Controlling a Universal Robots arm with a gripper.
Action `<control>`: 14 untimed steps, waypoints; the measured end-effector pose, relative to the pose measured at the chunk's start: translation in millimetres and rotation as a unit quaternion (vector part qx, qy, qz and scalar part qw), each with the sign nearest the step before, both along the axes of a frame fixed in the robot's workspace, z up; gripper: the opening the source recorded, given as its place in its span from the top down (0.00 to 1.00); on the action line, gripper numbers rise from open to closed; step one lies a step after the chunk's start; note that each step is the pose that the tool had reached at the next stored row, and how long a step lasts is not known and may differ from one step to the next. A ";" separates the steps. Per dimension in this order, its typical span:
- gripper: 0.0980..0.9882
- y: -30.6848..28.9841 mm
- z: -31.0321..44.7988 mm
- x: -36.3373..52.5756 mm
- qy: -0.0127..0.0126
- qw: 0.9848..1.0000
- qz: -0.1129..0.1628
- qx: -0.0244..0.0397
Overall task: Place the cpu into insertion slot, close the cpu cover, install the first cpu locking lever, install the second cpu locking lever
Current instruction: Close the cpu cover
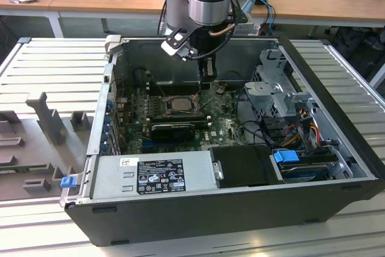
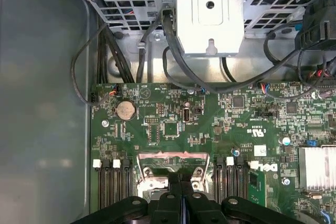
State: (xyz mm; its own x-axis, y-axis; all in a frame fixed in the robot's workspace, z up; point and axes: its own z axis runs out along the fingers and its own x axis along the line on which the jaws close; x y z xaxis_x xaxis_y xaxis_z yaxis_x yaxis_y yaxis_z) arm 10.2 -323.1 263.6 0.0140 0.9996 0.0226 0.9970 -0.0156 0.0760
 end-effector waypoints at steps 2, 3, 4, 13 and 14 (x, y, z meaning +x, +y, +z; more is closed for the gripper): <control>0.99 0.0 0.0 4.2 0.000 1.000 0.000 0.000; 0.99 0.0 0.0 5.4 0.000 1.000 0.000 0.000; 0.99 0.0 0.0 7.9 0.000 1.000 0.000 0.000; 0.99 0.2 0.0 18.9 0.000 1.000 0.000 0.000; 0.99 0.2 -0.1 20.0 0.000 1.000 0.000 0.000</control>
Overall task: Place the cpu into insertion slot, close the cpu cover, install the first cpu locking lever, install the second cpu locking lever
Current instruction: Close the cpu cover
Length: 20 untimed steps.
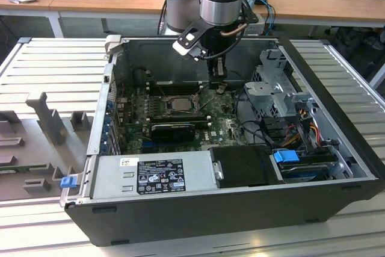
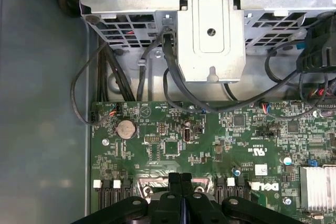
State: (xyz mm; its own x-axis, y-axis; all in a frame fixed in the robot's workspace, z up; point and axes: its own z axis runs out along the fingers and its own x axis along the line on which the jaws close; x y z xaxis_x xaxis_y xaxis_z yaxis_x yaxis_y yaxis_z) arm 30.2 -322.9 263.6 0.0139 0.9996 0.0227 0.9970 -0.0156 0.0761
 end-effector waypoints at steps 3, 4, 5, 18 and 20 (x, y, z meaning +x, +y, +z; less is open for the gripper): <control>0.99 0.0 0.0 4.6 0.000 1.000 0.000 0.000; 0.99 0.1 0.0 6.7 0.000 1.000 0.000 0.000; 0.99 0.1 0.0 9.0 0.000 1.000 0.000 0.000; 0.99 0.0 -13.1 19.8 0.004 1.000 0.002 0.000; 0.99 0.0 -13.5 18.4 0.005 1.000 0.002 0.000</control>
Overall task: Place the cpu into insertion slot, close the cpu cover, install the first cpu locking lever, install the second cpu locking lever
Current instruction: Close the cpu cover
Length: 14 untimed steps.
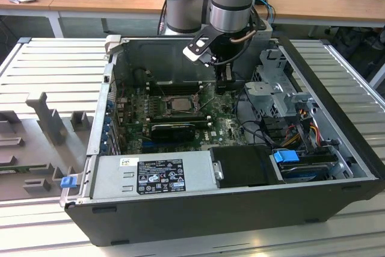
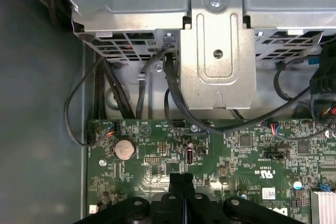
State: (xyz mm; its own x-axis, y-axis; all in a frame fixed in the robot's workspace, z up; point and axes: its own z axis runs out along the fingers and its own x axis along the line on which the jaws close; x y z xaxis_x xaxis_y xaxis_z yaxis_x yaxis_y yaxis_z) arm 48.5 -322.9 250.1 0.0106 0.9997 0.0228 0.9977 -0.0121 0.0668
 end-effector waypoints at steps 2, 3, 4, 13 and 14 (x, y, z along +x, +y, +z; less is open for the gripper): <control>0.99 0.0 -0.1 -1.8 0.000 1.000 0.000 0.000; 0.99 0.0 -0.1 -2.0 0.000 1.000 0.000 0.000; 0.99 0.0 -0.1 -2.9 0.000 1.000 0.000 0.000; 0.99 0.0 -0.1 -8.5 0.000 1.000 0.000 0.000; 0.99 0.0 -0.1 -9.0 0.000 1.000 0.000 0.000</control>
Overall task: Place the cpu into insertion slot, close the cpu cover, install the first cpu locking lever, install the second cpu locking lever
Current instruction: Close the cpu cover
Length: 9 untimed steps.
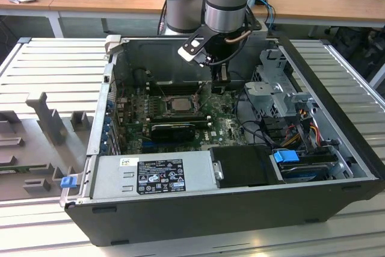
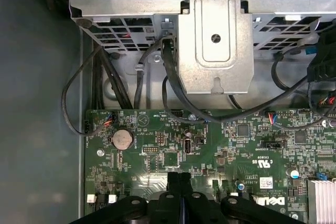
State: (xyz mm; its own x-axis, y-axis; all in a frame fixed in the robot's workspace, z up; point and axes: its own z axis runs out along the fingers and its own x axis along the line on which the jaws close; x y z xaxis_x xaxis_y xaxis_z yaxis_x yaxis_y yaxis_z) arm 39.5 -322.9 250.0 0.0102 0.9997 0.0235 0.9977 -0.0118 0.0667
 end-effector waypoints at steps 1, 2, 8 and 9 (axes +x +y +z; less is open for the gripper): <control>0.99 0.0 0.0 -0.8 0.000 1.000 0.000 0.000; 0.99 0.0 0.0 -1.3 0.000 1.000 0.000 0.000; 0.99 0.0 0.0 -9.0 0.000 1.000 0.000 0.000; 0.99 0.0 0.0 -10.6 0.000 1.000 0.000 0.000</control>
State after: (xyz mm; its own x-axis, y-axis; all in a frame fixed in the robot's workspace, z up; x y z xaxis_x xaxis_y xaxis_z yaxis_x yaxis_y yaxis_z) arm 29.0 -322.9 250.0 0.0102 0.9997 0.0235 0.9977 -0.0118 0.0667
